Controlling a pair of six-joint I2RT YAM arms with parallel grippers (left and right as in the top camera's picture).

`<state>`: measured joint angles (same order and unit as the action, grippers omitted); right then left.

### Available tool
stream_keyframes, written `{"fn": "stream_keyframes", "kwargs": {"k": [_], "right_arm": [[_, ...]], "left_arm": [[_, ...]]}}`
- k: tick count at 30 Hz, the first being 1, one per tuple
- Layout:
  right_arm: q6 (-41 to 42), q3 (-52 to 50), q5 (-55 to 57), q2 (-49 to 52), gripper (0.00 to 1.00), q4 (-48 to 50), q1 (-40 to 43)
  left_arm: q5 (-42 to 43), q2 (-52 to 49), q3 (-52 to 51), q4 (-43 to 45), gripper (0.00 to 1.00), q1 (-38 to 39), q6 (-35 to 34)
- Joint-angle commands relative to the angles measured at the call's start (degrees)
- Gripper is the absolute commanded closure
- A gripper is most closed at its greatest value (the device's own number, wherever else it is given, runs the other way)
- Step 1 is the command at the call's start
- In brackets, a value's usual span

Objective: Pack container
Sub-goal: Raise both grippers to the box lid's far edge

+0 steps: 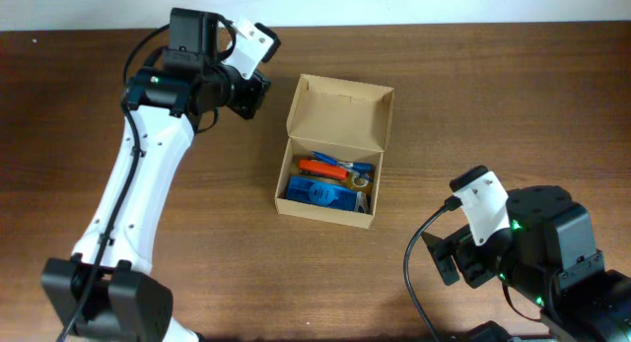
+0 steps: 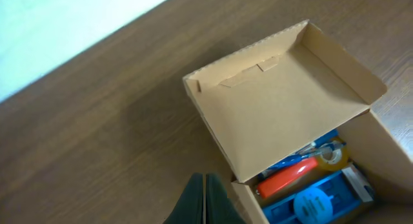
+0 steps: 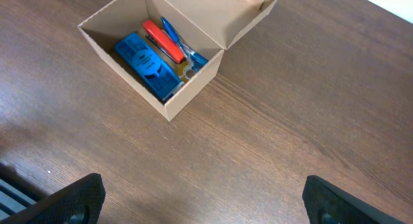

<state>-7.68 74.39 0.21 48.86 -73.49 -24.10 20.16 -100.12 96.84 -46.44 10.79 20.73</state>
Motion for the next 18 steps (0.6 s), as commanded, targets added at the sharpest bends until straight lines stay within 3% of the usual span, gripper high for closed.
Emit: {"fn": "stream_keyframes", "kwargs": {"k": [1, 4, 5, 8, 10, 11, 15, 18], "right_arm": [[0.0, 0.8, 0.5, 0.0, 0.01, 2.8, -0.2], [0.1, 0.8, 1.9, 1.6, 0.01, 6.7, -0.2], [0.1, 0.8, 2.7, 2.8, 0.07, 7.6, -0.2], [0.3, 0.8, 3.6, 8.4, 0.5, 11.1, -0.2], [0.3, 0.8, 3.6, 13.6, 0.87, 13.7, -0.2], [0.3, 0.8, 4.2, 16.5, 0.96, 15.1, -0.1], [6.3, 0.8, 6.5, 25.4, 0.96, 20.2, 5.7], [6.7, 0.8, -2.4, 30.8, 0.96, 23.6, 13.2]], "left_arm": [[2.8, -4.7, 0.0, 1.9, 0.98, -0.1, -4.3], [2.8, -8.8, 0.0, 5.1, 0.98, -0.2, -6.7], [2.8, -10.0, 0.0, 6.4, 0.98, -0.3, -8.1], [2.8, -12.8, 0.0, 9.8, 0.98, -1.8, -12.4], [2.8, -14.3, 0.0, 10.2, 0.98, -2.9, -12.6], [2.8, -14.9, 0.0, 10.3, 0.98, -3.3, -12.5], [3.0, -16.7, 0.0, 10.2, 0.98, -3.8, -12.5], [3.0, -17.2, 0.0, 10.5, 0.98, -3.8, -12.5]]}}
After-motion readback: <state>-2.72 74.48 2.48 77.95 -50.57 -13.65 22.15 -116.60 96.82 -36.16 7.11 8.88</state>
